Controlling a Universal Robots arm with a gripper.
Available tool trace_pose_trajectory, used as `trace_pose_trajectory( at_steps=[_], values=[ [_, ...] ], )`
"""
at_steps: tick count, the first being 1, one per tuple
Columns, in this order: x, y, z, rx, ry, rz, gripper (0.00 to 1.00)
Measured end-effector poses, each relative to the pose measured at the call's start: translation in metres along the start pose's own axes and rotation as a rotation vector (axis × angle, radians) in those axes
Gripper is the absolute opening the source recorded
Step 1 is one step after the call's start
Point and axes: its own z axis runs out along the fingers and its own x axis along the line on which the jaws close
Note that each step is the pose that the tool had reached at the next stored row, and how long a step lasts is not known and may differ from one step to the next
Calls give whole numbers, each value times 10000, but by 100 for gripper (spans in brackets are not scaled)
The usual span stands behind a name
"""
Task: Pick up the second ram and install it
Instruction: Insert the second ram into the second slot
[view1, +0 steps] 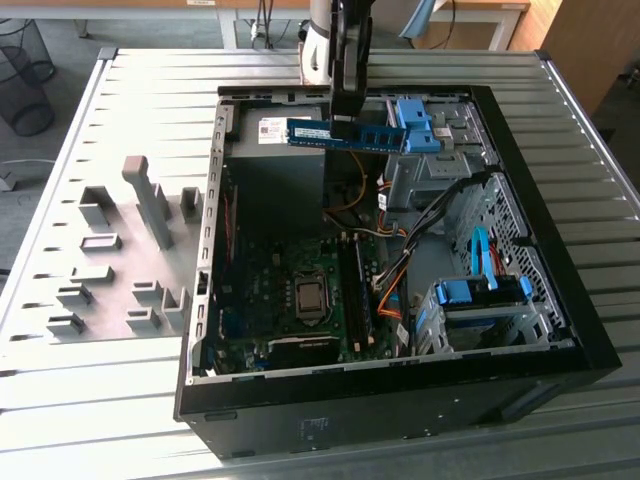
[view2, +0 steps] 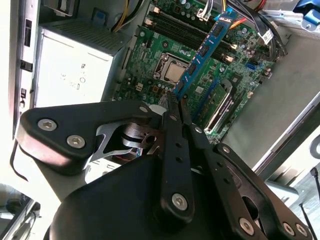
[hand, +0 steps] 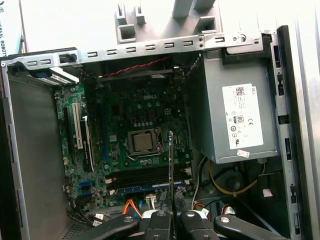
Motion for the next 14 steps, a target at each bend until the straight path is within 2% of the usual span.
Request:
trace_pose_trajectory(
  at_steps=[14],
  values=[
    [0, 0, 6, 4, 0, 105, 13]
  ],
)
